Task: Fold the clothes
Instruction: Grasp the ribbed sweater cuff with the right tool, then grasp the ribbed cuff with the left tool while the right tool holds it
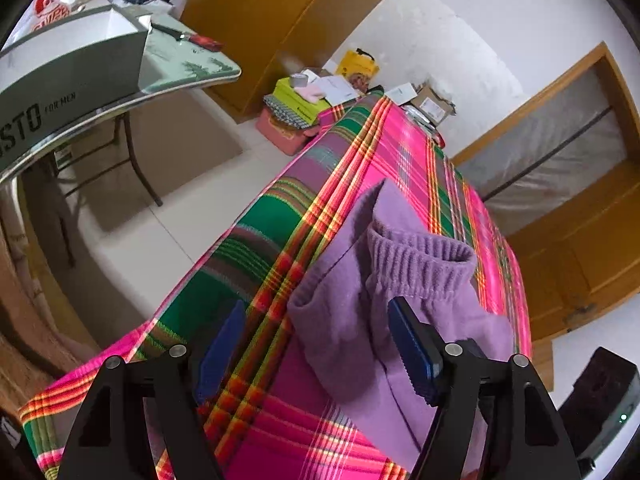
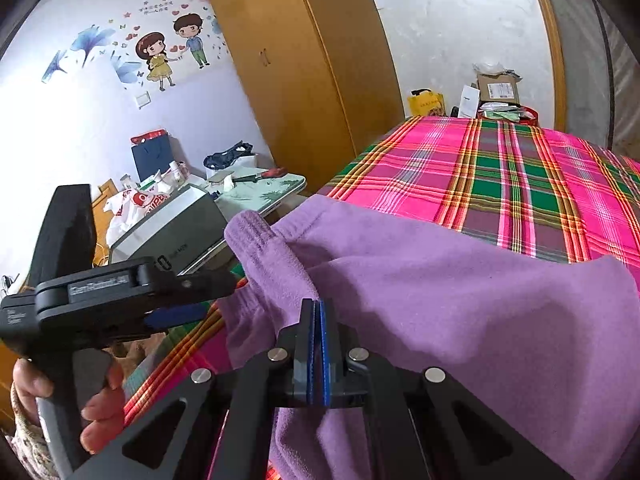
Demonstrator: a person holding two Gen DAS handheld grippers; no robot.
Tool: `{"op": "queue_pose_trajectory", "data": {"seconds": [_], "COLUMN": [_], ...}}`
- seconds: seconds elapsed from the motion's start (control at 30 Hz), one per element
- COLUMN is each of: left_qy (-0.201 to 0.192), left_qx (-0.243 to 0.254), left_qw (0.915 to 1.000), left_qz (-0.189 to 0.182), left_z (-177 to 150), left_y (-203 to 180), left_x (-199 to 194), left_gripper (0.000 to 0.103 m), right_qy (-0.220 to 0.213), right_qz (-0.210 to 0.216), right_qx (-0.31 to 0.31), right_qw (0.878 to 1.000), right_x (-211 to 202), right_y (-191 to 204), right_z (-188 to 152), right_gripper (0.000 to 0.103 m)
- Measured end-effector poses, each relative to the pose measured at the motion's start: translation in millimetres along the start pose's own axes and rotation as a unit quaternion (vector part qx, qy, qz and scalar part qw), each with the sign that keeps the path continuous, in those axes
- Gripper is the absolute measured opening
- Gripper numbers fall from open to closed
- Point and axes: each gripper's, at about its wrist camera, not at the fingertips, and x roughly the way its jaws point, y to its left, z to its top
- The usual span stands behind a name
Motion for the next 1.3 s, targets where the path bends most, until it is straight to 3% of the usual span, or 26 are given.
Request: {"op": "queue_pose_trajectory", "data": {"seconds": [0.07, 0.27, 0.33, 0.53, 0.67, 0.93, 1.23, 1.27, 1.3], "left_qy": [-0.001, 0.004, 0.0, -0.02, -0.044, -0.037, -0.022, -0.023, -0.023], "left_qx": [0.003, 0.021, 0.031, 0.075, 0.106, 0.078, 0.095, 0.091, 0.089], "left_qw": [1.0, 0.9997, 0.9989, 0.9929, 0.9838, 0.9818, 0.9916, 0.9922, 0.9926], "left_qz": [0.005, 0.014, 0.034, 0.09, 0.138, 0.169, 0.085, 0.082, 0.08], "left_z": [0, -2, -4, -9, -13, -11, -15, -14, -14], "left_y": [0, -7, -10, -21, -25, -8, -18, -17, -16], "left_x": [1, 7, 9, 11, 6, 5, 7, 6, 5], "left_gripper": [0.074, 0.054, 0.047, 0.048, 0.063, 0.074, 0.072, 0.065, 0.051], "right_qy": [-0.013, -0.043, -0.042, -0.036, -0.036, -0.03, -0.023, -0.023, -0.024], "right_qz": [-0.001, -0.002, 0.0, 0.0, 0.0, 0.008, 0.011, 0.011, 0.011], "right_qx": [0.009, 0.02, 0.019, 0.025, 0.017, 0.014, 0.022, 0.022, 0.021], "right_qw": [1.0, 0.999, 0.999, 0.999, 0.999, 0.999, 0.999, 0.999, 0.999], "right_x": [-9, -32, -32, -32, -31, -28, -25, -26, -26], "right_y": [0, -1, -1, -5, -2, -1, -6, -6, -6], "right_z": [-2, -5, -5, -8, -10, -12, -14, -14, -14], "right_gripper": [0.003, 0.003, 0.003, 0.003, 0.003, 0.003, 0.003, 0.003, 0.003]}}
